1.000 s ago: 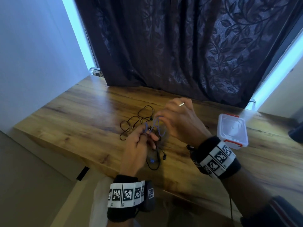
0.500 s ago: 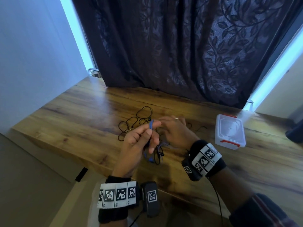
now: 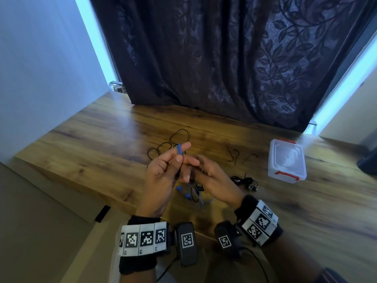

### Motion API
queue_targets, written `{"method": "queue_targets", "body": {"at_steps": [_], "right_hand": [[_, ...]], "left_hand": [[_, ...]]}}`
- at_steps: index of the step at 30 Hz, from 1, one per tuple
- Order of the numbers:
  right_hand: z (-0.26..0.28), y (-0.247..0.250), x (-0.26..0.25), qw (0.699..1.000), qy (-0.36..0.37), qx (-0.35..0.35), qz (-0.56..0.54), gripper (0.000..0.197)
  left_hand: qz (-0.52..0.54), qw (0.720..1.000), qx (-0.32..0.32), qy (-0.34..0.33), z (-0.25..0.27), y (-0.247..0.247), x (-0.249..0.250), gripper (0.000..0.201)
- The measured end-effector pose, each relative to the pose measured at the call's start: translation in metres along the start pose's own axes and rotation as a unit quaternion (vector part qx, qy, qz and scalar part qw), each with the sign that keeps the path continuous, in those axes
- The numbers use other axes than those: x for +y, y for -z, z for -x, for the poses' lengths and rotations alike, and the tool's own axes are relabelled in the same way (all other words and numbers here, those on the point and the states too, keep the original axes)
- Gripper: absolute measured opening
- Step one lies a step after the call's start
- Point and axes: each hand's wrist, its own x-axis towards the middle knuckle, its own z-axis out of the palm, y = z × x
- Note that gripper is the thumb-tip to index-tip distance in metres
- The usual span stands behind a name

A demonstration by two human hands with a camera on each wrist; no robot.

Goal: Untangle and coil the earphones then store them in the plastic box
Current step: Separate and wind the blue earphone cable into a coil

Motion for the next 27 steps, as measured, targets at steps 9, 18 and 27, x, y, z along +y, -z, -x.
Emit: {"method": "queue_targets", "body": {"at_steps": [9,18,27], "right_hand": [[0.007,-0.009,-0.006,0.991,0.045,0.027,0.123,0.023],[0.016,0.017,-0.044,0.947,0.076,-0.075,0.304,0.017],[-0.019,0.045,-0.074,0.909,0.16,0.041,0.382,0.005]], "left_hand": [[-0.037,0.999,0.012,-0.012,0.0,-0.001,-0.003,0.038],[-0.233,0.972,-0.004,-0.041,-0.003,0.003,-0.016,0.035],[-0.133,0.989,-0.06,0.031,0.0,-0.006,-0.016,0.034]]}}
